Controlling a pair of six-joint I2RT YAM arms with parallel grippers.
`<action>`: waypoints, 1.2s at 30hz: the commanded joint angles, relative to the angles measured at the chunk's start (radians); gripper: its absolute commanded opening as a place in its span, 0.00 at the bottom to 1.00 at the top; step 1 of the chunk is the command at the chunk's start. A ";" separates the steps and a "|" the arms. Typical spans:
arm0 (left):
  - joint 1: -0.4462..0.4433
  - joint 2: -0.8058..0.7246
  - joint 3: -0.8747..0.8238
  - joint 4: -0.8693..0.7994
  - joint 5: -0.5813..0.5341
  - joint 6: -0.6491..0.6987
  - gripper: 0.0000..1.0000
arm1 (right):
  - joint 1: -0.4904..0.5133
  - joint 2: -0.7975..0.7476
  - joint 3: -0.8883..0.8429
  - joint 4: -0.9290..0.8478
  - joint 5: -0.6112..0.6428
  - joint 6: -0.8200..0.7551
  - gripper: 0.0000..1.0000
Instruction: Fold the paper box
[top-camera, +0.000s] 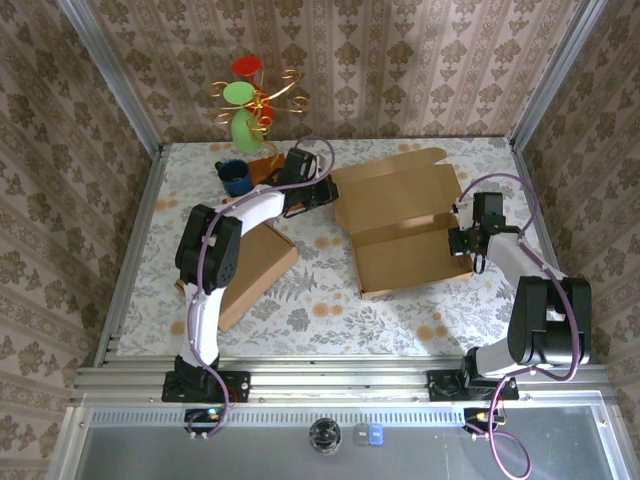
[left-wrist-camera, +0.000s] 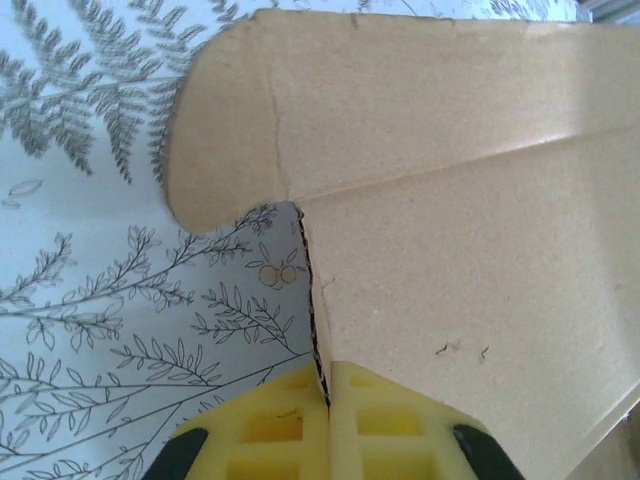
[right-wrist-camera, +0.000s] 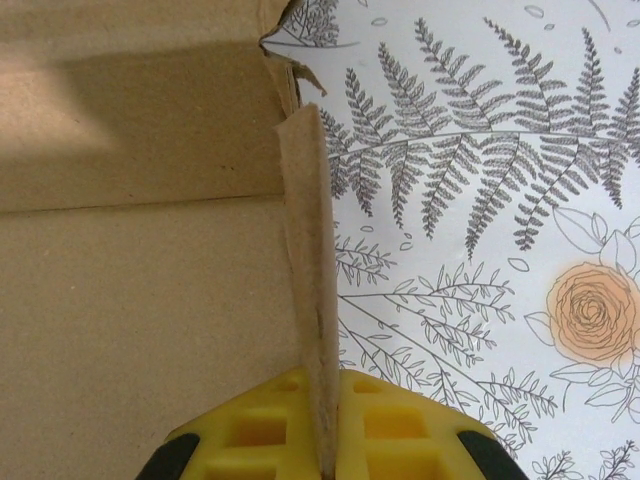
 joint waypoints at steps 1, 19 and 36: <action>-0.023 -0.075 0.039 -0.075 -0.063 0.100 0.02 | -0.002 0.011 0.035 -0.013 -0.015 0.005 0.00; -0.063 -0.310 -0.169 0.042 -0.222 0.348 0.00 | 0.001 -0.014 0.148 -0.043 -0.118 0.166 0.49; -0.036 -0.385 -0.284 0.099 -0.221 0.393 0.00 | -0.073 0.132 0.348 -0.093 -0.533 0.185 0.47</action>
